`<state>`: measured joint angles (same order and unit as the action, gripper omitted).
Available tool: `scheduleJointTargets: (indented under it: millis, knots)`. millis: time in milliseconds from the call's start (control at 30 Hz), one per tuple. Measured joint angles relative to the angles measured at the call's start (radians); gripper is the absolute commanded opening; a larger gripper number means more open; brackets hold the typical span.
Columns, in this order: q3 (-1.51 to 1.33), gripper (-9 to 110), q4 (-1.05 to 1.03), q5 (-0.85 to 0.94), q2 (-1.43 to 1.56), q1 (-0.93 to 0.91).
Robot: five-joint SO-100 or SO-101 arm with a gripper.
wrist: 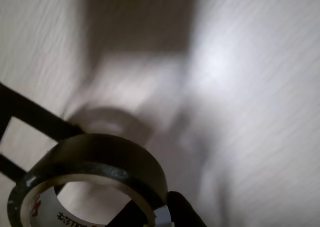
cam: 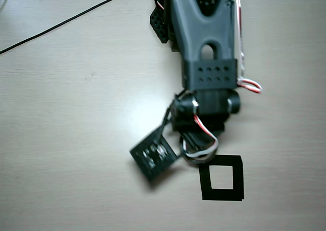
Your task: Grasp a tape and put it in the target area.
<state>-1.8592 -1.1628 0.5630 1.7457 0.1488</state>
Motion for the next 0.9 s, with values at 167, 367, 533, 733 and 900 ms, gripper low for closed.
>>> scheduleJointTargets:
  millis: [167,367,533,733,900]
  knots:
    - [0.141,0,-0.046,0.003,-0.098,0.051]
    - [0.328,0,-0.069,-0.014,-0.278,0.112]
    - [0.463,0,-0.077,-0.02,-0.397,0.123]
    - [0.534,0,-0.084,-0.032,-0.469,0.124]
    - [0.56,0,-0.084,-0.051,-0.508,0.143]
